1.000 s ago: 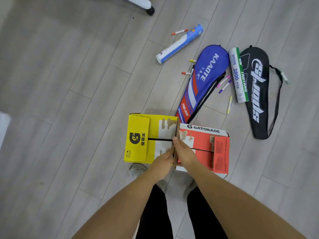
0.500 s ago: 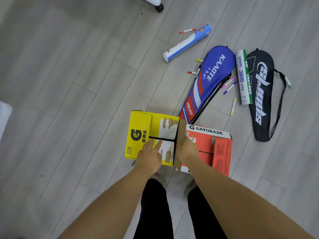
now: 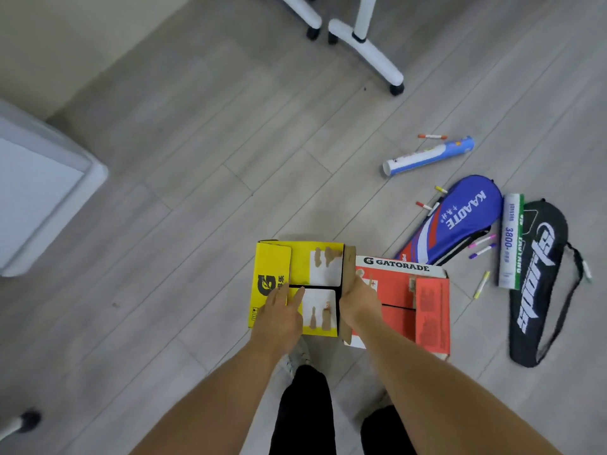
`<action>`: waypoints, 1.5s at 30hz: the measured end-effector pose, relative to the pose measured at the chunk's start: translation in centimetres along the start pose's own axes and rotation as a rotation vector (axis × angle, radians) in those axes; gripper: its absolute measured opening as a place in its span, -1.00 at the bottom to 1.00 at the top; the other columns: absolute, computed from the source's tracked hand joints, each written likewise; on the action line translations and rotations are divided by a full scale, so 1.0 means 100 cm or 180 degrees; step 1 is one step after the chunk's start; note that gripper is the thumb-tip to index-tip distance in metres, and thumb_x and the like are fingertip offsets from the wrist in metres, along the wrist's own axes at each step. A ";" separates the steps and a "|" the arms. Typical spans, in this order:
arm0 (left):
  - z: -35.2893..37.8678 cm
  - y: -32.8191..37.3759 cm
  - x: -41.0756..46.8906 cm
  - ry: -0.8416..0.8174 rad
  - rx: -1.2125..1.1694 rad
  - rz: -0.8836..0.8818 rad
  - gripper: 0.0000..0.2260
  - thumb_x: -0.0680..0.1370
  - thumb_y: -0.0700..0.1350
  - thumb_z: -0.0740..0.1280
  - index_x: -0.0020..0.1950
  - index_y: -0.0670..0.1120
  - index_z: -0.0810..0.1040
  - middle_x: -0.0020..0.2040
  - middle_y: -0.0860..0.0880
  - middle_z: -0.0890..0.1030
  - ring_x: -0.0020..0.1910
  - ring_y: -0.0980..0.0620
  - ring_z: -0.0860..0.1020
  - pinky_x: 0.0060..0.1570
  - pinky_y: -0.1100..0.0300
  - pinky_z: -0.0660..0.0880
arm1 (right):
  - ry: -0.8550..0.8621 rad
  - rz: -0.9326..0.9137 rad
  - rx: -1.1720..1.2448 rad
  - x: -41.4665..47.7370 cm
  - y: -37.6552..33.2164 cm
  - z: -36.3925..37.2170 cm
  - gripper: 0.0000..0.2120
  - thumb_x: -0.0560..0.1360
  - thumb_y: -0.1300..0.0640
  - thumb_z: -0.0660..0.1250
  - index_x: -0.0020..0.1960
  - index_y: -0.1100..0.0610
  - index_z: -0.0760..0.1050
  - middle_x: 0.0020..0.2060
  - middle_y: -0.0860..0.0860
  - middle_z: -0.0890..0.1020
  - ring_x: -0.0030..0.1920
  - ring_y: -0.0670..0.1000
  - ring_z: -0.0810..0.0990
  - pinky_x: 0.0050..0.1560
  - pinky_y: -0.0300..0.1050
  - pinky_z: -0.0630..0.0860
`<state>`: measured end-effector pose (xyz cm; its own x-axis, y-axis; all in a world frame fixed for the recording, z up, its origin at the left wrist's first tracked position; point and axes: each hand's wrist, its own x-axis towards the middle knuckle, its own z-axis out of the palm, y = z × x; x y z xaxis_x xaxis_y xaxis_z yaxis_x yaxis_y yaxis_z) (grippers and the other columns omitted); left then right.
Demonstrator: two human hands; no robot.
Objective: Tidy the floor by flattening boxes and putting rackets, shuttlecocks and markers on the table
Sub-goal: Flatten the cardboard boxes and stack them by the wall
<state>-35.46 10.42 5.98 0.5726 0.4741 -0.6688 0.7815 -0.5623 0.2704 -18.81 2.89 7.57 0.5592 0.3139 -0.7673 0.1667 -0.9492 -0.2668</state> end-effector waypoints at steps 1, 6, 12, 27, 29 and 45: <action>-0.005 -0.012 -0.001 0.0042 -0.0014 -0.0051 -0.46 0.66 -0.06 0.10 0.63 0.11 0.05 0.64 -0.07 0.01 0.59 -0.15 0.01 0.43 -0.10 0.31 | 0.0006 -0.0031 -0.0059 0.001 -0.013 0.001 -0.30 0.51 0.25 0.05 0.60 0.09 -0.10 0.02 0.08 0.63 -0.15 0.08 0.48 -0.26 -0.12 0.35; -0.034 -0.062 0.003 0.0159 -0.0159 -0.0377 -0.46 0.66 -0.03 0.11 0.62 0.16 0.02 0.63 -0.06 0.02 0.58 -0.16 0.05 0.44 -0.11 0.31 | 0.0109 -0.0317 -0.0374 0.021 -0.078 0.006 -0.46 0.51 0.15 0.08 0.49 0.14 0.21 -0.04 0.06 0.64 -0.13 0.11 0.55 -0.27 -0.12 0.37; -0.069 -0.094 0.029 0.0305 -0.0465 -0.0738 -0.46 0.66 -0.04 0.13 0.62 0.17 0.05 0.63 -0.07 0.02 0.57 -0.17 0.09 0.43 -0.12 0.33 | 0.0148 -0.0685 -0.0635 0.056 -0.160 -0.002 -0.50 0.50 0.10 0.07 0.44 0.12 0.28 -0.12 0.02 0.64 -0.15 0.10 0.60 -0.24 -0.09 0.47; -0.238 -0.119 0.166 0.0657 -0.1105 -0.1620 -0.46 0.66 0.06 0.10 0.62 0.18 -0.01 0.64 -0.02 -0.05 0.60 -0.14 -0.03 0.43 -0.12 0.28 | -0.0283 -0.1370 -0.0986 0.158 -0.368 -0.087 -0.44 0.52 0.03 -0.01 0.53 -0.04 0.13 -0.05 0.09 0.63 -0.08 0.19 0.62 -0.01 0.08 0.60; -0.263 -0.126 0.185 0.0700 -0.1251 -0.1846 -0.43 0.66 0.12 0.11 0.62 0.19 -0.06 0.64 -0.02 -0.10 0.60 -0.18 -0.05 0.42 -0.14 0.30 | -0.0295 -0.1539 -0.1155 0.166 -0.398 -0.095 -0.45 0.51 0.06 0.03 0.51 -0.03 0.17 -0.07 0.05 0.64 -0.10 0.16 0.61 -0.04 0.03 0.58; -0.414 -0.269 0.318 0.1131 -0.3386 -0.2998 -0.13 0.46 -0.22 0.16 0.58 0.15 -0.32 0.63 0.07 -0.17 0.49 -0.32 0.21 0.28 -0.19 0.42 | -0.0624 -0.2148 -0.1939 0.241 -0.660 -0.103 -0.66 0.54 0.25 0.08 0.26 0.12 0.45 -0.20 0.02 0.58 -0.16 0.10 0.58 -0.18 -0.08 0.47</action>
<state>-28.03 68.64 6.13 -0.3357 0.6027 -0.7239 0.6136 0.7230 0.3174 -7.96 72.87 12.72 0.0506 0.7489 -0.6608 0.8354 -0.3944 -0.3829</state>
